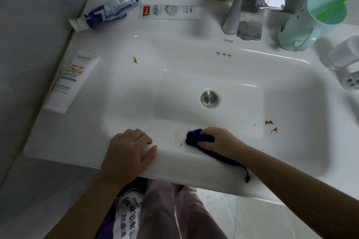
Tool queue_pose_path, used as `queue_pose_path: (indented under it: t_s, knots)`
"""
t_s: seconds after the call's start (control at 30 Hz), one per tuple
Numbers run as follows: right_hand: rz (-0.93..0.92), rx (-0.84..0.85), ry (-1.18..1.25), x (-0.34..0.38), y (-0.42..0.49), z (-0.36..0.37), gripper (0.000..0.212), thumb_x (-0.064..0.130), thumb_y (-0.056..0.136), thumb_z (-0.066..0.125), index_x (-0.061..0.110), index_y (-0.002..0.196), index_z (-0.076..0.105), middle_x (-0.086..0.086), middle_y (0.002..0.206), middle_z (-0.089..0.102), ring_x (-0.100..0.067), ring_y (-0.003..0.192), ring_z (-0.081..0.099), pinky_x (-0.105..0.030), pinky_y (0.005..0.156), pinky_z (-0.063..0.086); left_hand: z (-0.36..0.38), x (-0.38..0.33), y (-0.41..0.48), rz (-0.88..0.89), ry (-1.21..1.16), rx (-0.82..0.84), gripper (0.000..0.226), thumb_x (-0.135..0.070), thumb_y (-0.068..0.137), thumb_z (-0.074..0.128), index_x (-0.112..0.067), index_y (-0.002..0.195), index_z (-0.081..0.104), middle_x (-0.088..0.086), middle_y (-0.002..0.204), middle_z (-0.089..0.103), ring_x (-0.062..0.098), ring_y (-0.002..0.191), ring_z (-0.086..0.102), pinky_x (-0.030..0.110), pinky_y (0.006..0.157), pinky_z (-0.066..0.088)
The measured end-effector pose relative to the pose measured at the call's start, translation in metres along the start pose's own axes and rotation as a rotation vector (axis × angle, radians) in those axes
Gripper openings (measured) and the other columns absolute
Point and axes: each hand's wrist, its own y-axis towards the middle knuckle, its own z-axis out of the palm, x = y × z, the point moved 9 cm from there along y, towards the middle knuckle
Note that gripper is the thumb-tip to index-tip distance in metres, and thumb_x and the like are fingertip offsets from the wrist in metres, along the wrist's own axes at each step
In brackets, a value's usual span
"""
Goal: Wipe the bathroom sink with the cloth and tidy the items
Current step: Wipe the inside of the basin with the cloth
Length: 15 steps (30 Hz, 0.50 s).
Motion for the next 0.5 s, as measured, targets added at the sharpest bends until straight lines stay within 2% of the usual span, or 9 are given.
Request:
queue_pose_path:
  t_s: [0.1, 0.17, 0.27, 0.37, 0.43, 0.5]
  knots:
    - [0.149, -0.151, -0.109, -0.042, -0.012, -0.024, 0.027, 0.033, 0.087, 0.058, 0.015, 0.107, 0.062, -0.001, 0.104, 0.063, -0.021, 0.093, 0.057, -0.028, 0.076, 0.04, -0.001, 0.0, 0.0, -0.008, -0.007, 0.0, 0.031, -0.038, 0.084, 0.048, -0.014, 0.075, 0.065, -0.002, 0.075, 0.061, 0.019, 0.066, 0.055, 0.03, 0.062, 0.042]
    - [0.153, -0.236, -0.149, -0.033, 0.008, -0.024, 0.031, 0.039, 0.089, 0.053, 0.014, 0.107, 0.06, -0.006, 0.11, 0.06, -0.025, 0.096, 0.057, -0.029, 0.077, 0.041, -0.002, 0.0, 0.0, -0.014, -0.017, -0.01, 0.03, -0.037, 0.083, 0.048, -0.014, 0.074, 0.065, -0.002, 0.074, 0.061, 0.019, 0.066, 0.055, 0.03, 0.061, 0.041]
    - [-0.013, -0.124, -0.111, 0.029, 0.047, 0.013, 0.031, 0.035, 0.09, 0.053, 0.013, 0.112, 0.057, -0.006, 0.118, 0.055, -0.026, 0.102, 0.055, -0.028, 0.082, 0.039, -0.002, 0.0, -0.001, -0.018, -0.011, -0.016, 0.029, -0.037, 0.083, 0.048, -0.014, 0.075, 0.064, -0.002, 0.075, 0.06, 0.019, 0.067, 0.054, 0.031, 0.062, 0.041]
    - [-0.117, 0.087, 0.003, 0.068, 0.037, 0.032, 0.026, 0.026, 0.089, 0.057, 0.012, 0.111, 0.058, -0.001, 0.1, 0.054, -0.017, 0.092, 0.051, -0.021, 0.072, 0.031, -0.002, 0.001, -0.001, -0.031, -0.022, -0.012, 0.029, -0.036, 0.084, 0.047, -0.014, 0.076, 0.065, -0.001, 0.075, 0.06, 0.019, 0.068, 0.054, 0.032, 0.063, 0.042]
    - [-0.081, 0.119, 0.058, 0.049, 0.017, 0.023, 0.023, 0.022, 0.087, 0.061, 0.009, 0.106, 0.061, -0.001, 0.093, 0.055, -0.017, 0.089, 0.052, -0.022, 0.07, 0.032, -0.003, 0.001, -0.003, -0.033, -0.043, -0.007, 0.029, -0.036, 0.084, 0.048, -0.014, 0.075, 0.065, -0.001, 0.075, 0.061, 0.018, 0.068, 0.054, 0.032, 0.064, 0.042]
    - [0.023, 0.046, 0.03, 0.018, 0.002, 0.005, 0.021, 0.022, 0.085, 0.062, 0.011, 0.103, 0.062, 0.002, 0.092, 0.057, -0.02, 0.091, 0.055, -0.021, 0.07, 0.033, -0.003, 0.002, -0.003, -0.037, -0.06, -0.009, 0.028, -0.036, 0.084, 0.049, -0.014, 0.075, 0.065, -0.001, 0.075, 0.061, 0.019, 0.069, 0.055, 0.033, 0.064, 0.042]
